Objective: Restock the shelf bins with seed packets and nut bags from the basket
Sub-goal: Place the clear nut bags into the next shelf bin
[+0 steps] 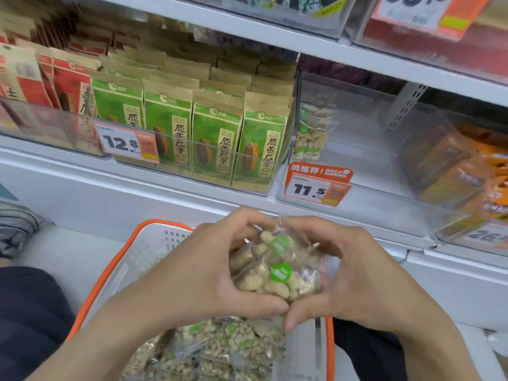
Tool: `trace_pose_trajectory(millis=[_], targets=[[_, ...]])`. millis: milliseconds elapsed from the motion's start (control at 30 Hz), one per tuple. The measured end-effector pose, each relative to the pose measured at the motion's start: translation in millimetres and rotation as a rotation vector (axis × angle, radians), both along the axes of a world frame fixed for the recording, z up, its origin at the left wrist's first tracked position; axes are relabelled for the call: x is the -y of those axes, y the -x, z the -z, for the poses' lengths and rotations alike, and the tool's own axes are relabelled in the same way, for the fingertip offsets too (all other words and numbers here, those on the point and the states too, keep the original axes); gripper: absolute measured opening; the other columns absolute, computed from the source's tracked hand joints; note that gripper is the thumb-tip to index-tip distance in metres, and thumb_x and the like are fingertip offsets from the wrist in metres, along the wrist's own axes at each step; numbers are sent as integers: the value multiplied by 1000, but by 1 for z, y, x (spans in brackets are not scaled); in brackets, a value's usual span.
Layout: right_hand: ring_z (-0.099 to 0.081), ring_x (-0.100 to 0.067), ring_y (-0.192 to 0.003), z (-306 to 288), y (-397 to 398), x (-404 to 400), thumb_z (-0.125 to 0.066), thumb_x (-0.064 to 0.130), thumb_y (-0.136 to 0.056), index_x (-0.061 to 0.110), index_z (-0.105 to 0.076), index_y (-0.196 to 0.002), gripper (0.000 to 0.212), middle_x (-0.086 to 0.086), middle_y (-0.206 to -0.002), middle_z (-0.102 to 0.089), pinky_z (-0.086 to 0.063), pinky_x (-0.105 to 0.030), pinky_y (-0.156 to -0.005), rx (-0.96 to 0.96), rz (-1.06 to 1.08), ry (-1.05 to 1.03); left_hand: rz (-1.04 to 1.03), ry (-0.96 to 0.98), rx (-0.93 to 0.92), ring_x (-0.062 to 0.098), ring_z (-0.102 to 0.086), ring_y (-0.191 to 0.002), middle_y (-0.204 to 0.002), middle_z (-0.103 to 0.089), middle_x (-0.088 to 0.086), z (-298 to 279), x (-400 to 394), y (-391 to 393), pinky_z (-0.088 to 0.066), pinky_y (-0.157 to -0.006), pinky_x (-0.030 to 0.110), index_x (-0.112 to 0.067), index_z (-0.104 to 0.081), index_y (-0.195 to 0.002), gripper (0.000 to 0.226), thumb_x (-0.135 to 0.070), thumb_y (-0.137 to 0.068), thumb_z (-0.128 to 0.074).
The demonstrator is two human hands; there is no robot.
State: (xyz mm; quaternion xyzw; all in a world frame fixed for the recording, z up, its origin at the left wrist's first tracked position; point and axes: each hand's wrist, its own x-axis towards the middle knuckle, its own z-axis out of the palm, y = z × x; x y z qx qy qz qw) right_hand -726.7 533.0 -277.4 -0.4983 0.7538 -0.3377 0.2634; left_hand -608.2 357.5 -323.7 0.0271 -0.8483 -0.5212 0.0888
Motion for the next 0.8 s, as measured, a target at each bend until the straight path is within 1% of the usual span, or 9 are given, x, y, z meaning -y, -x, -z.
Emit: trace_pose_trajectory(millis=[33, 133, 200, 300, 400, 467, 533, 700, 800], targets=[[-59, 10, -110, 1, 4, -10, -97, 45, -44, 48, -60, -119, 83, 36, -112, -64, -46, -13, -94, -89, 48, -8, -3, 26, -32, 0, -67, -99, -106, -70, -21, -5, -1, 5, -52, -86, 26, -45, -50, -118, 76, -41, -56, -94], [-66, -3, -107, -10, 16, -16, -94, 48, -44, 41, -64, -119, 81, 22, -113, -70, -51, -22, -93, -221, 170, 139, 1, 62, -162, -2, -63, -107, -115, -65, -24, -23, 0, 19, -49, -88, 16, -43, -53, -125, 76, -45, -58, -90], [-65, 5, -104, -26, 21, -15, -88, 47, -51, 39, -62, -116, 71, 25, -110, -69, -49, -14, -91, -375, 210, 255, -14, 9, -255, 3, -57, -119, -125, -60, -21, -31, 1, 30, -46, -97, 20, -41, -50, -131, 71, -52, -68, -81], [-52, 21, -105, -43, 41, -18, -80, 46, -63, 31, -56, -122, 66, 35, -112, -55, -36, 0, -93, -642, 358, 339, -214, -9, -358, -4, -50, -122, -127, -56, -21, -28, 8, 55, -42, -100, 18, -30, -51, -131, 42, -50, -94, -55], [-47, 12, -105, -52, 73, -17, -82, 34, -71, 14, -56, -131, 68, 23, -115, -52, -29, 4, -94, -765, 506, 370, -317, 132, -266, -2, -44, -125, -132, -50, -12, -9, 16, 83, -35, -107, 19, -23, -47, -135, 40, -35, -98, -54], [-45, 7, -106, -51, 97, -12, -85, 26, -73, 11, -53, -133, 69, 14, -118, -52, -29, 1, -95, -771, 522, 320, -292, 299, -186, 8, -35, -132, -138, -44, -5, 13, 15, 98, -29, -113, 29, -19, -41, -141, 49, -32, -96, -56], [-49, 1, -109, -44, 122, -2, -88, 24, -72, 17, -50, -133, 72, 14, -120, -53, -35, -11, -95, -680, 541, 218, -286, 397, -165, 13, -27, -135, -140, -41, -2, 31, 12, 106, -26, -115, 34, -16, -40, -144, 55, -34, -95, -54], [-59, -12, -110, -14, 185, 26, -97, 27, -56, 22, -55, -121, 78, 6, -115, -60, -45, -25, -97, -457, 584, 28, -343, 467, -181, 13, -26, -134, -139, -43, -6, 43, 10, 111, -25, -109, 30, -20, -41, -146, 59, -38, -90, -47], [-57, -12, -110, -2, 206, 46, -98, 23, -55, 18, -58, -123, 79, 6, -115, -59, -44, -25, -92, -414, 517, -89, -351, 503, -190, 13, -25, -137, -138, -43, -9, 49, 10, 111, -28, -107, 32, -23, -43, -145, 55, -32, -91, -53]])
